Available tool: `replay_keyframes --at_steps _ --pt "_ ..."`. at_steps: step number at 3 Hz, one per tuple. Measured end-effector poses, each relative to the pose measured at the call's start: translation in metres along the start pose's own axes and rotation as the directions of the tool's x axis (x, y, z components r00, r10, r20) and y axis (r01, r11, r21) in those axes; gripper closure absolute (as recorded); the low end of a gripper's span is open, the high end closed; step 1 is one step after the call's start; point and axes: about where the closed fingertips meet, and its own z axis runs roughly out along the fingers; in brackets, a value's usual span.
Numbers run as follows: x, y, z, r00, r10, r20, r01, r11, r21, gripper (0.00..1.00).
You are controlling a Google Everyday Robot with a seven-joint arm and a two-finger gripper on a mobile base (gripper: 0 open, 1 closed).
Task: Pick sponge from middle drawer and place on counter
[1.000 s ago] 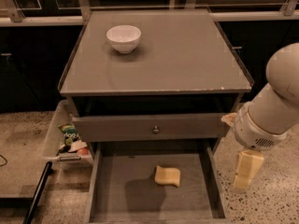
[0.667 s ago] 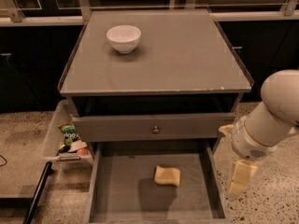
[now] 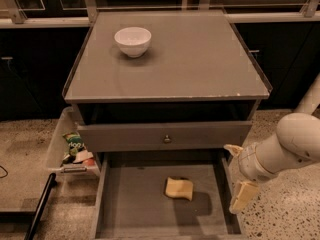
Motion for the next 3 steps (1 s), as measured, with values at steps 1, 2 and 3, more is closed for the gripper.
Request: replay_keyframes --at_steps 1,2,3 --pt "0.0 0.0 0.0 1.0 0.0 0.0 0.0 1.0 0.0 0.0" --pt "0.013 -0.002 0.035 0.997 0.073 0.032 -0.072 0.9967 -0.038 0.0" --pt "0.025 -0.004 0.088 0.987 0.137 0.082 -0.132 0.9888 -0.07 0.0"
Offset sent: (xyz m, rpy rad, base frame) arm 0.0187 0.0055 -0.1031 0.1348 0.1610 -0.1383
